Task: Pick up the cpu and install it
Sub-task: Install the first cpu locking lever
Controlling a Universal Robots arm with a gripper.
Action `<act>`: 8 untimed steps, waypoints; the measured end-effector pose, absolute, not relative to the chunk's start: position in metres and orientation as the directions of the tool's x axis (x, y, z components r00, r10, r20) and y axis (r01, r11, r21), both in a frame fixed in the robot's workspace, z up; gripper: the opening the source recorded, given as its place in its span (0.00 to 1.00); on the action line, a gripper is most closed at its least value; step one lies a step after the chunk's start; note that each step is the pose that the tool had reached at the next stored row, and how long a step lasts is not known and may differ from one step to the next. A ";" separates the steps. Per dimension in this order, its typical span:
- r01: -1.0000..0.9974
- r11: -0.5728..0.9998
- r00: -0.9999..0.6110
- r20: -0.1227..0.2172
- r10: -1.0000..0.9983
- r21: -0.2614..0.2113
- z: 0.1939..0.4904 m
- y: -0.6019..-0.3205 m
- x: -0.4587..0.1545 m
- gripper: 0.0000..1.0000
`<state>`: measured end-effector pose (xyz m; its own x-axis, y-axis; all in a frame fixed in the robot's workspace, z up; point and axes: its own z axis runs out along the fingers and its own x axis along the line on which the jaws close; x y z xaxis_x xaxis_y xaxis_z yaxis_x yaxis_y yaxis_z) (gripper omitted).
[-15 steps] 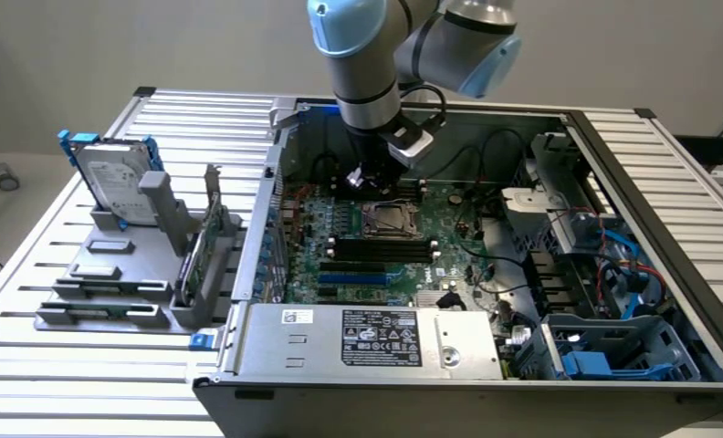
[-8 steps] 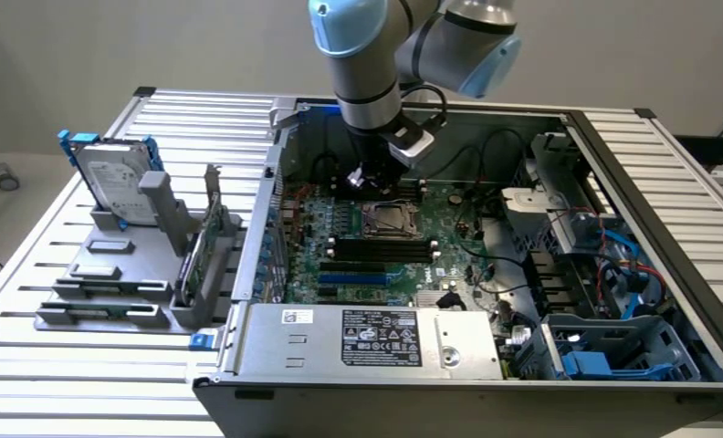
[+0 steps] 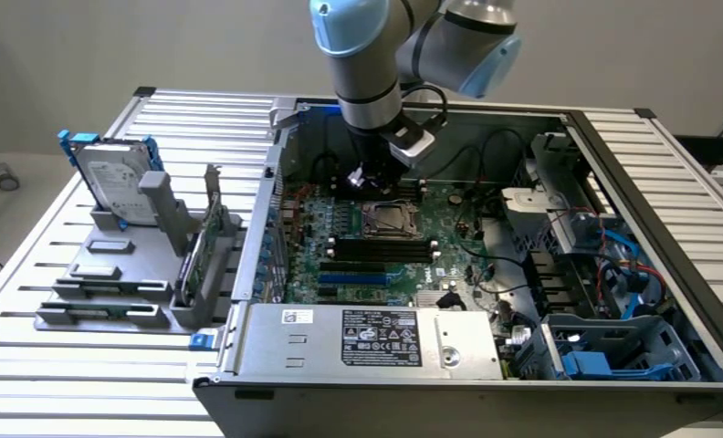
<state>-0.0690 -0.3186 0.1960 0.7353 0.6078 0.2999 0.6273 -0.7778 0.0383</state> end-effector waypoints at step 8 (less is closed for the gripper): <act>0.627 -0.778 0.737 0.297 0.607 0.035 0.196 -0.319 -0.084 0.11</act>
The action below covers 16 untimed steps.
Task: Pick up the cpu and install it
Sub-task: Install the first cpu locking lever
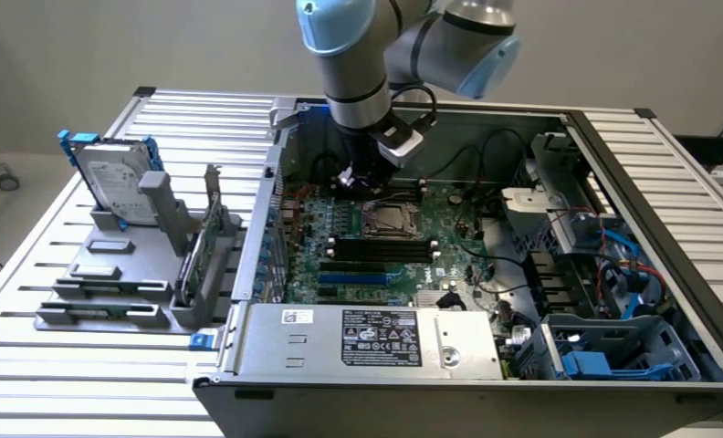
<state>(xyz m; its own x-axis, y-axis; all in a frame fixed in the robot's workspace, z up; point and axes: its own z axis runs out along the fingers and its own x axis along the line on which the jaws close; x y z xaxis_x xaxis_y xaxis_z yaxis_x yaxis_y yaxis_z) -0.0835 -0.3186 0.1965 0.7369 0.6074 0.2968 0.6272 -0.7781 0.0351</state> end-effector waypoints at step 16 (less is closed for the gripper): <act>0.627 -0.779 0.744 0.287 0.603 0.012 0.214 -0.322 -0.104 0.11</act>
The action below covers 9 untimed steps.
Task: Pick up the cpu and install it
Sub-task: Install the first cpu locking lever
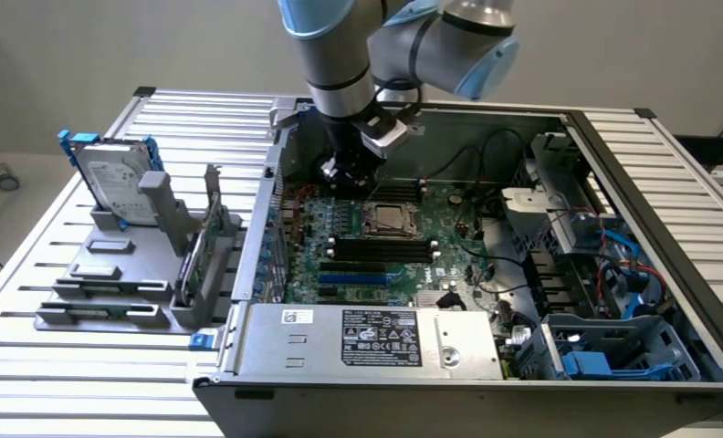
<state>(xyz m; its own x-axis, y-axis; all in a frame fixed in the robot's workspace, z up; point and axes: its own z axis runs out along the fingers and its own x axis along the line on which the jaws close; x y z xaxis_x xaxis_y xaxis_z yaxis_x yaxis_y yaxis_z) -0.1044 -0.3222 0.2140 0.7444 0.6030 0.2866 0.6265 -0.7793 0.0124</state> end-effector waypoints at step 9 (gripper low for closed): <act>0.626 -0.780 0.745 0.287 0.602 0.012 0.213 -0.324 -0.104 0.11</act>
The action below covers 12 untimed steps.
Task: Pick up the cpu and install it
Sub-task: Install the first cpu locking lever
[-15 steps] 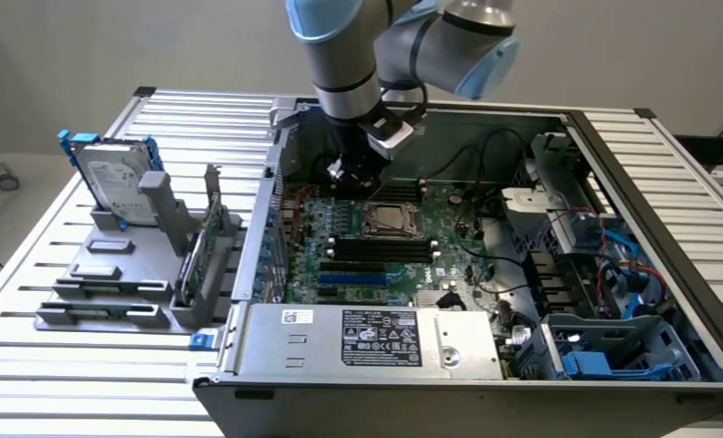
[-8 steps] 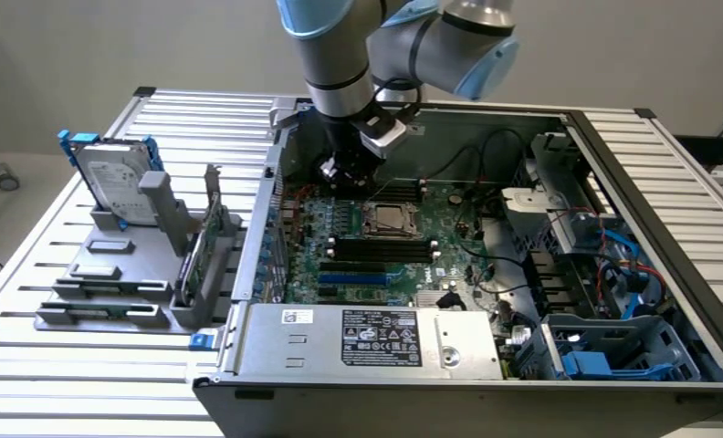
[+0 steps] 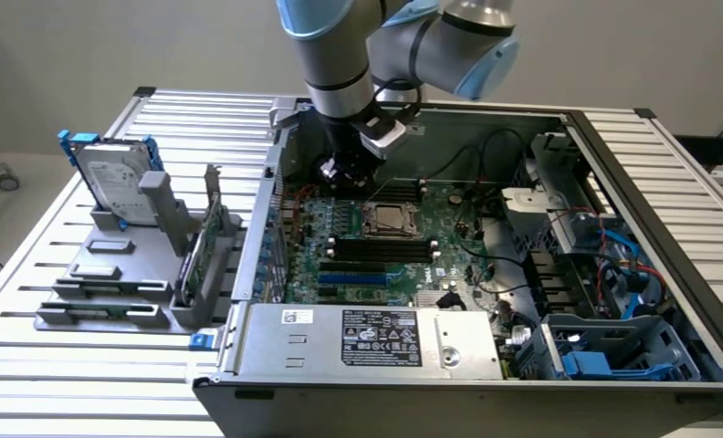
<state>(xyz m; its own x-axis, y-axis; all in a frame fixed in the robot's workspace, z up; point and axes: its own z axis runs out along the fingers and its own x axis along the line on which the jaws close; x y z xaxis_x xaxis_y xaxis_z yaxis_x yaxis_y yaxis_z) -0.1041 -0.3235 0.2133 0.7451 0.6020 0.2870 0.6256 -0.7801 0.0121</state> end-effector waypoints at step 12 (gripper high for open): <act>0.626 -0.780 0.745 0.287 0.602 0.012 0.208 -0.323 -0.099 0.11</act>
<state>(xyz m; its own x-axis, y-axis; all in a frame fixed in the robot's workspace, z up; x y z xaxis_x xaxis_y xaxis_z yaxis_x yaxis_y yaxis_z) -0.0994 -0.3235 0.2082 0.7451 0.6020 0.2870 0.6255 -0.7801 0.0123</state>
